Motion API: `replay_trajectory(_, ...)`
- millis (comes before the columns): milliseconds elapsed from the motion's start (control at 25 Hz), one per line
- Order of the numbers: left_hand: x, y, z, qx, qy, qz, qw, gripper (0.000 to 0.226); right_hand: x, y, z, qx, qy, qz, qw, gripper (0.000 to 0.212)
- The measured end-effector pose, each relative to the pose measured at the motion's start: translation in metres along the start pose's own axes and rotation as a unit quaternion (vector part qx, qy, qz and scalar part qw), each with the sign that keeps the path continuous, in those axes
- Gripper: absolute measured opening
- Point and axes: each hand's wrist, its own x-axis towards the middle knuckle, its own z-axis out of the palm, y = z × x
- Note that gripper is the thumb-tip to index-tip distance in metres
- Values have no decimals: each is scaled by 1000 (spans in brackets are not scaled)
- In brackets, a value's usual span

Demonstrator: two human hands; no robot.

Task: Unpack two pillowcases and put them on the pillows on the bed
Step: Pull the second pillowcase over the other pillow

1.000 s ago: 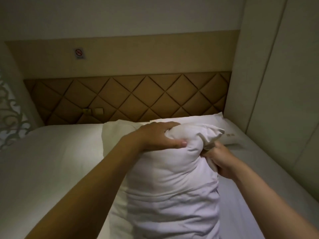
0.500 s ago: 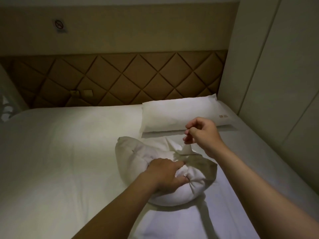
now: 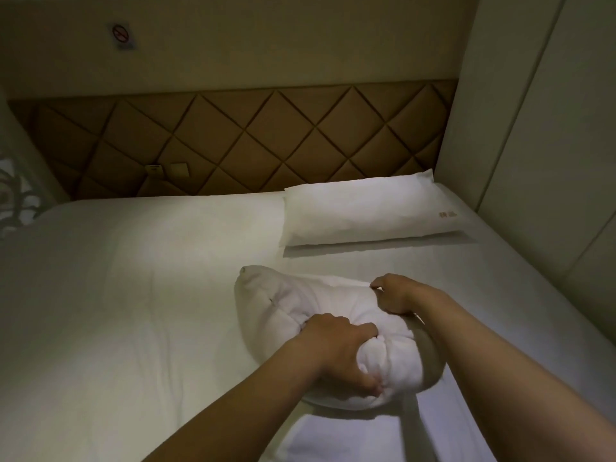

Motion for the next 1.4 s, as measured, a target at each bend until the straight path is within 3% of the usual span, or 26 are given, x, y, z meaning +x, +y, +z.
replay_trajectory(200,2,-5,13,-8,-4,-5,1000,67,36,3,30,27,50,-21,998,29)
replay_trajectory(480,23,-15,25,-31,-29,-15,999,65,45,2,42,-12,22,-94,995,22)
replay_trajectory(680,8,7,41,19,-32,36,999,61,44,16,50,109,33,-28,993,19)
replay_trajectory(840,-5,27,52,99,-27,81,991,61,41,7,40,116,-22,-16,993,42)
replay_trajectory(960,-8,27,50,107,-25,85,990,61,42,-1,40,155,-53,-24,986,39)
replay_trajectory(1120,-12,28,43,81,-23,87,993,57,51,-13,48,55,90,15,994,18)
replay_trajectory(1400,-3,-8,45,-50,-20,8,999,34,66,-14,58,130,175,48,975,12)
